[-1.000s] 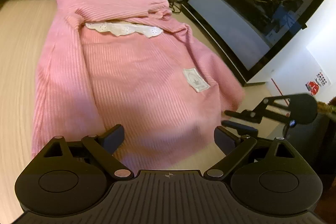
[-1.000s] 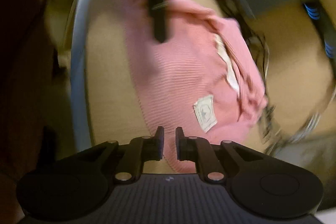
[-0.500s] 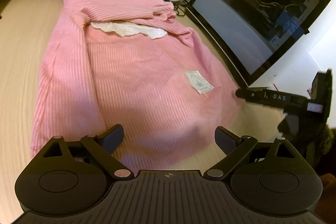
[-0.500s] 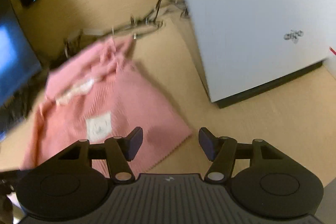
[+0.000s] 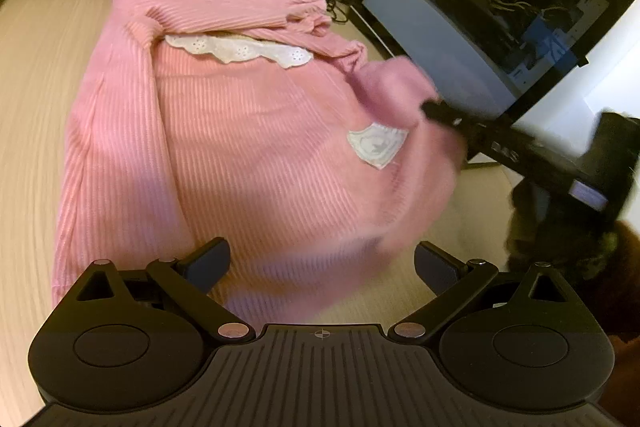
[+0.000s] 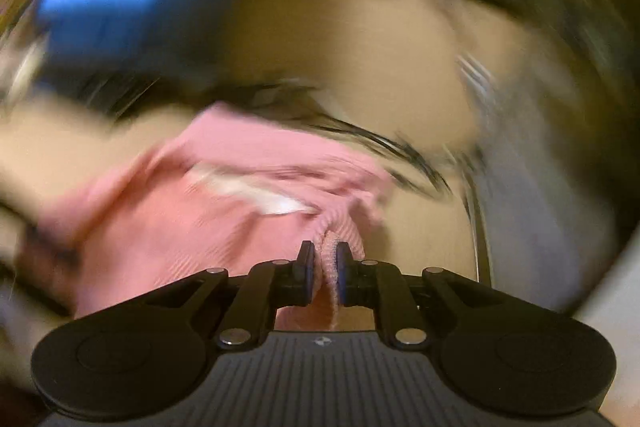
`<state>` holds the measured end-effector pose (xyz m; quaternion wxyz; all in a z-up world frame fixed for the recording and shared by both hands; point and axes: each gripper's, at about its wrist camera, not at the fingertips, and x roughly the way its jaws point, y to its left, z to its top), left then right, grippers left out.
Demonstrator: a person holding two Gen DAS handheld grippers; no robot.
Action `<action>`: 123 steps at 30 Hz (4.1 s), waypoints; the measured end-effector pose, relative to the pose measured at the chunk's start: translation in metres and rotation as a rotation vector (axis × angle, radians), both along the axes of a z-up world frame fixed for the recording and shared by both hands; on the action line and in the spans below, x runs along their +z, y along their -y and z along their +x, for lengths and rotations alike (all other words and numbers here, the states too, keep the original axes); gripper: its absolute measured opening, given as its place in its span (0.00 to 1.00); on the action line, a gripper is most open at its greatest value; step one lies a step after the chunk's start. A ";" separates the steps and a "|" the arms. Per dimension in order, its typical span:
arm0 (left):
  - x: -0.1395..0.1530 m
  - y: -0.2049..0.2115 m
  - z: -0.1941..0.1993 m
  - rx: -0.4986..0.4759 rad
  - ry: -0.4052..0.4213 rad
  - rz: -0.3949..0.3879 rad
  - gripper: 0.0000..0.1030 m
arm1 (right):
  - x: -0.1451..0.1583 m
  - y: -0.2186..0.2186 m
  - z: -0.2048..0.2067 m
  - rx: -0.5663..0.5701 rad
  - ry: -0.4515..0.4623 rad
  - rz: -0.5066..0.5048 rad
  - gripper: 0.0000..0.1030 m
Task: Fold clothes
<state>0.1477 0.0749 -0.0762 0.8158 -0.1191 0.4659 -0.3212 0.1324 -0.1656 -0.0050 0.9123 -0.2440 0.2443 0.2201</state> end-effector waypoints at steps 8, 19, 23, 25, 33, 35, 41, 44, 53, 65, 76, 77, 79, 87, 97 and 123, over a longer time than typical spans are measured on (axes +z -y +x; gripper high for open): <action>0.008 -0.004 0.006 0.061 -0.036 -0.030 0.98 | -0.037 -0.039 -0.044 0.368 -0.133 -0.315 0.05; 0.065 -0.025 0.008 0.149 0.169 -0.009 0.98 | -0.008 0.126 -0.008 -0.514 -0.413 0.587 0.56; 0.052 -0.042 0.017 0.233 0.116 0.027 0.98 | -0.035 0.143 -0.006 -0.661 -0.442 0.705 0.44; 0.047 -0.050 0.020 0.266 0.086 0.025 0.98 | -0.039 0.137 -0.004 -0.656 -0.420 0.700 0.43; 0.047 -0.049 0.024 0.259 0.069 0.017 0.98 | -0.025 0.090 0.005 -0.485 -0.307 0.476 0.06; 0.051 -0.042 0.024 0.228 0.086 0.019 0.98 | -0.001 0.071 -0.006 -0.366 -0.172 0.333 0.06; 0.061 -0.012 0.048 0.107 0.084 -0.057 0.98 | 0.006 -0.003 -0.028 0.047 -0.101 -0.033 0.06; 0.065 0.022 0.068 0.034 0.103 -0.059 0.98 | -0.015 -0.028 -0.040 0.186 -0.123 -0.184 0.06; 0.020 0.105 0.090 -0.089 0.135 0.233 0.95 | -0.002 -0.011 -0.040 0.154 -0.214 -0.101 0.29; 0.002 0.093 0.080 -0.118 0.114 0.286 0.91 | -0.003 0.065 0.010 -0.352 -0.327 0.323 1.00; 0.002 0.094 0.080 -0.107 0.103 0.272 0.92 | -0.026 0.022 0.000 -0.277 -0.302 0.085 1.00; 0.002 0.093 0.080 -0.106 0.102 0.270 0.92 | -0.023 0.020 -0.002 -0.266 -0.289 0.076 1.00; 0.002 0.093 0.080 -0.105 0.102 0.269 0.92 | -0.016 0.018 -0.006 -0.234 -0.275 0.074 1.00; 0.005 0.088 0.077 -0.098 0.080 0.248 0.93 | -0.022 0.008 -0.007 -0.204 -0.277 -0.023 1.00; 0.004 0.079 0.048 -0.147 0.123 0.293 0.94 | -0.007 0.005 -0.013 -0.146 -0.259 -0.044 1.00; 0.014 -0.047 0.003 0.164 0.143 0.401 0.57 | -0.013 0.008 -0.007 -0.151 -0.208 -0.047 1.00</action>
